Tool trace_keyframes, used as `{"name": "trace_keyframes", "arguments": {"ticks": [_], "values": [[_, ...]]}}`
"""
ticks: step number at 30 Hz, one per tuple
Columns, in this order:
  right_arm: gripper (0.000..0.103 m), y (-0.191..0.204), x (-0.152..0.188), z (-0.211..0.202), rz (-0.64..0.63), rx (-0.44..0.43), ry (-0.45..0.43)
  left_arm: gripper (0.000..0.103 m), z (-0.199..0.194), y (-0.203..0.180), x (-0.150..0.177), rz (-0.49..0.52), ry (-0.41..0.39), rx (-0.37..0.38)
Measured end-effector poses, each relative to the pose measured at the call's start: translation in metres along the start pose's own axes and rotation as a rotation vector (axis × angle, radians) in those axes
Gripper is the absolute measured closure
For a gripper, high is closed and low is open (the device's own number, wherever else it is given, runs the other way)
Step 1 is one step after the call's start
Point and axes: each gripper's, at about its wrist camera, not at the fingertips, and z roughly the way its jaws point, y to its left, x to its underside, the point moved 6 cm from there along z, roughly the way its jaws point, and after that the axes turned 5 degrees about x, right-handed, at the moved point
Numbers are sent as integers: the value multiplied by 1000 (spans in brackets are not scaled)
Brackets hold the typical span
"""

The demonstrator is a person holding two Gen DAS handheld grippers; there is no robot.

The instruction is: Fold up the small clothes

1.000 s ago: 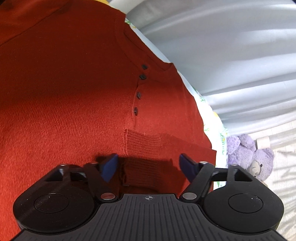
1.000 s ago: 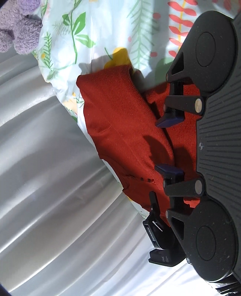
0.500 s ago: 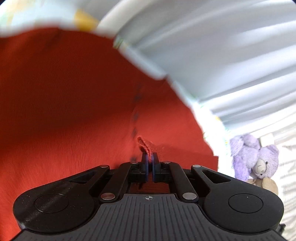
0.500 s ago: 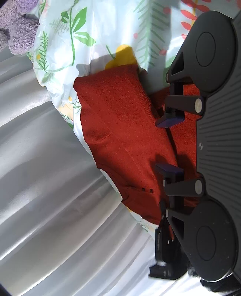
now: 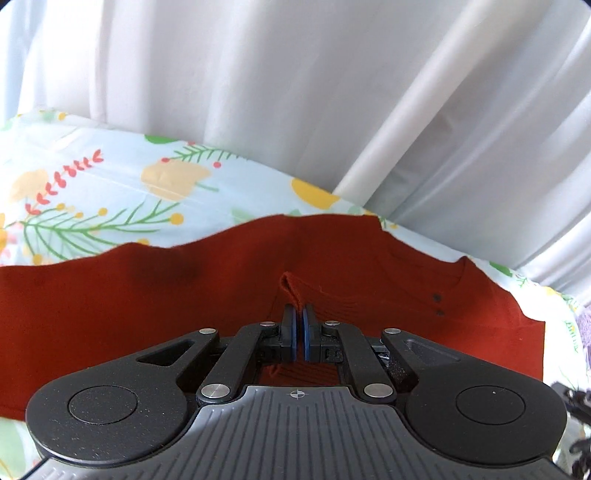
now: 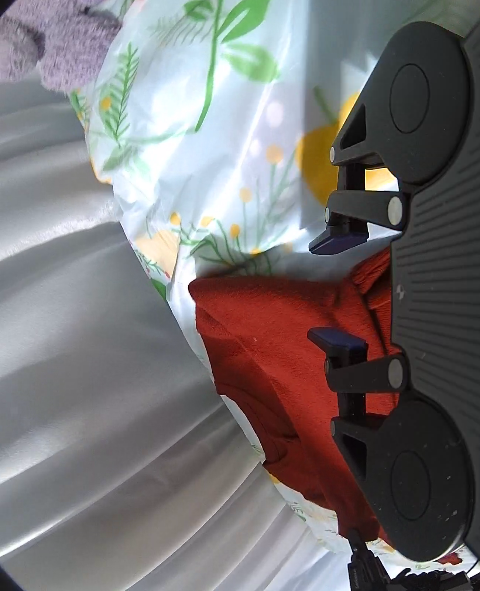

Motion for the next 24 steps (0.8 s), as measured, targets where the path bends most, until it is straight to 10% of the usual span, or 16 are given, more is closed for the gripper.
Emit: {"name": "trace_keyframes", "arguments": {"ticks": [6, 10, 18, 24], "values": [[56, 16, -16, 48, -84, 70, 18, 98, -2, -10, -7, 71, -42, -9], [96, 31, -24, 56, -161, 60, -16, 98, -8, -28, -18, 156, -118, -22], [90, 20, -31, 55, -137, 184, -102, 98, 34, -29, 5, 251, -45, -141], [80, 8, -5, 2, 129, -81, -36, 100, 37, -17, 8, 191, -36, -154]]}}
